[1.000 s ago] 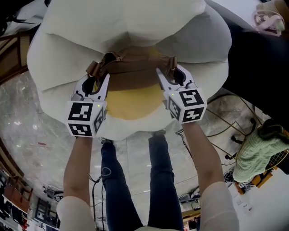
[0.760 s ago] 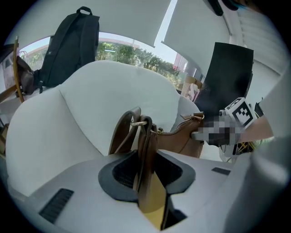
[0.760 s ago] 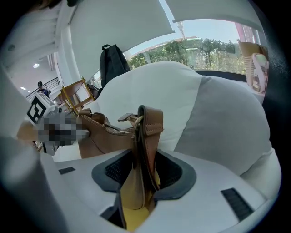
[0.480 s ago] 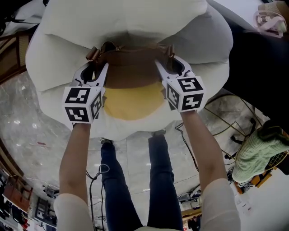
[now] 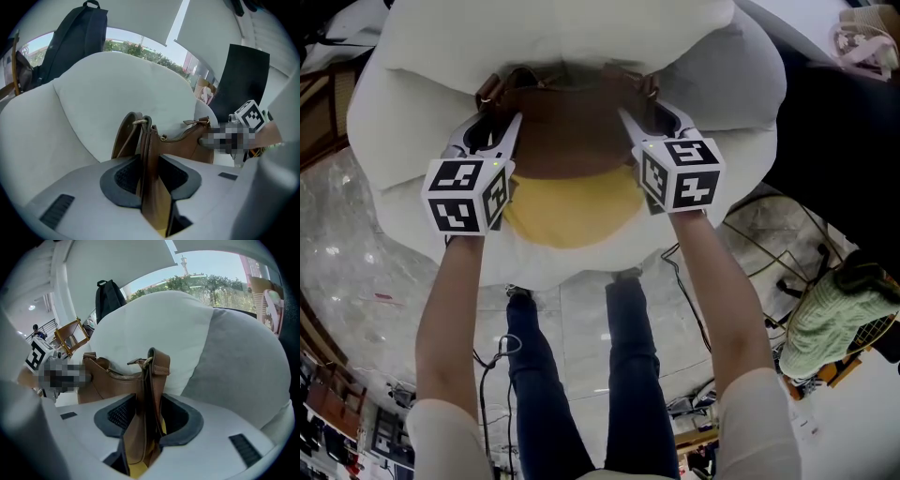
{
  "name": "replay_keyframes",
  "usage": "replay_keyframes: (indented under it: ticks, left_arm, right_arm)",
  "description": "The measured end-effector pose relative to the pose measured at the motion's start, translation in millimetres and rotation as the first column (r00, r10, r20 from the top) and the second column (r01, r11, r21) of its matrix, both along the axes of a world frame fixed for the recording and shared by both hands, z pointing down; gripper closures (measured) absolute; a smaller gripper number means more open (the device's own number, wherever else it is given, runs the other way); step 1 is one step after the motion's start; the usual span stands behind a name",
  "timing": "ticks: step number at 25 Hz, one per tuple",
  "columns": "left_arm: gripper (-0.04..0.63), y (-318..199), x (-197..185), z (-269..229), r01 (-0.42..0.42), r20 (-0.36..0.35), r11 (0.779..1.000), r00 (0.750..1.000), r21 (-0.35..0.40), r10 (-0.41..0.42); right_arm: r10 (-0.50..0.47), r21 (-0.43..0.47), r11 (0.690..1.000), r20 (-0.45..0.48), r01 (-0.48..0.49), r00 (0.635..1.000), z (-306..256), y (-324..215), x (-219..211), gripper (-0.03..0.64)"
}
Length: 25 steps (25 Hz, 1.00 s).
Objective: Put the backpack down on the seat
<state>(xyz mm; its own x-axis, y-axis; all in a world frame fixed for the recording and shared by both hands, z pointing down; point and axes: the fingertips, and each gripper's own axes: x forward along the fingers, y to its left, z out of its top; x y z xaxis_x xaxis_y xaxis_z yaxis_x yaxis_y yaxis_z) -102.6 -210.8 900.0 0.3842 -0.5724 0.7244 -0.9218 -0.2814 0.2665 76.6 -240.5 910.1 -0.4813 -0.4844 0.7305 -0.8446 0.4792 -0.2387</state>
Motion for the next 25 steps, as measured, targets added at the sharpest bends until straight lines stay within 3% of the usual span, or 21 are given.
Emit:
replay_keyframes:
  ticks: [13,25]
  left_arm:
    - [0.482,-17,-1,7,0.018,-0.027,1.0,0.999,-0.018,-0.019]
    - [0.411,-17,-11,0,0.024,-0.02,1.0,1.0,0.006,-0.024]
  right_arm:
    - [0.034,-0.007,0.999,-0.043,-0.034,0.999,10,-16,1,0.426]
    - [0.041,0.03,0.999,-0.052,-0.04,0.998,3,-13,-1,0.367]
